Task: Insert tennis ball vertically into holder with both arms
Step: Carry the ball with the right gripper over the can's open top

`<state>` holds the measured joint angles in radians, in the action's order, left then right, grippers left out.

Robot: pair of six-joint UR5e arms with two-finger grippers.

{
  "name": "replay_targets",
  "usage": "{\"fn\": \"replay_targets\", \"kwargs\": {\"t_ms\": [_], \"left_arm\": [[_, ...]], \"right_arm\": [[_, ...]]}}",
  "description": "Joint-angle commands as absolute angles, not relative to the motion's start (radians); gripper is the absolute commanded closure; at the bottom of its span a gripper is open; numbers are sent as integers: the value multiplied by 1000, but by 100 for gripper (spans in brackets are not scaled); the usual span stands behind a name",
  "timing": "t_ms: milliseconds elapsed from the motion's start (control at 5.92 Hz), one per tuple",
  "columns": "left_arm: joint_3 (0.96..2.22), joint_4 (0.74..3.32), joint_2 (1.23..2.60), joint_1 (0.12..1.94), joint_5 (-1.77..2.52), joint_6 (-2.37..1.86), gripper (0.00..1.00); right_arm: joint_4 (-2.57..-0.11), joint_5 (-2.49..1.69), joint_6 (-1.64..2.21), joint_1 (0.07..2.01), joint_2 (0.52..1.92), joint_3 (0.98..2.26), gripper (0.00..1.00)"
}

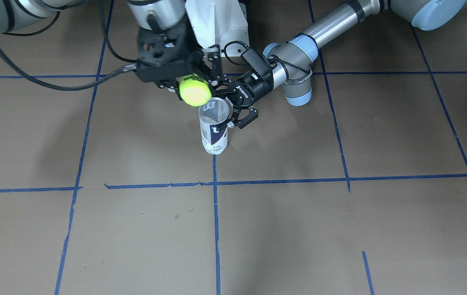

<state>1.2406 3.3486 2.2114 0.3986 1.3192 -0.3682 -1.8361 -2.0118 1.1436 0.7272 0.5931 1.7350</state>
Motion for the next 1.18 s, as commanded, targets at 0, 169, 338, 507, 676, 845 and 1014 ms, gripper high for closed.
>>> {"fn": "replay_targets", "kwargs": {"t_ms": [0, 169, 338, 507, 676, 845, 1014], "left_arm": [[1241, 3350, 2210, 396, 1316, -368, 14], [1241, 3350, 2210, 396, 1316, -368, 14], [1241, 3350, 2210, 396, 1316, -368, 14], [1241, 3350, 2212, 396, 1316, -368, 14], [1241, 3350, 2212, 396, 1316, -368, 14], [1241, 3350, 2212, 396, 1316, -368, 14], [1241, 3349, 2212, 397, 1316, -368, 14]], "right_arm": [[-1835, -1944, 1146, 677, 587, 1700, 63], [-1835, -1934, 1146, 666, 586, 1688, 62], [-1836, -1912, 1146, 646, 589, 1689, 58], [-1836, -1910, 1147, 641, 594, 1690, 55], [-1836, -1910, 1146, 637, 603, 1692, 44], [-1838, -1901, 1147, 629, 610, 1695, 35], [-1850, -1876, 1147, 612, 612, 1695, 22]]}}
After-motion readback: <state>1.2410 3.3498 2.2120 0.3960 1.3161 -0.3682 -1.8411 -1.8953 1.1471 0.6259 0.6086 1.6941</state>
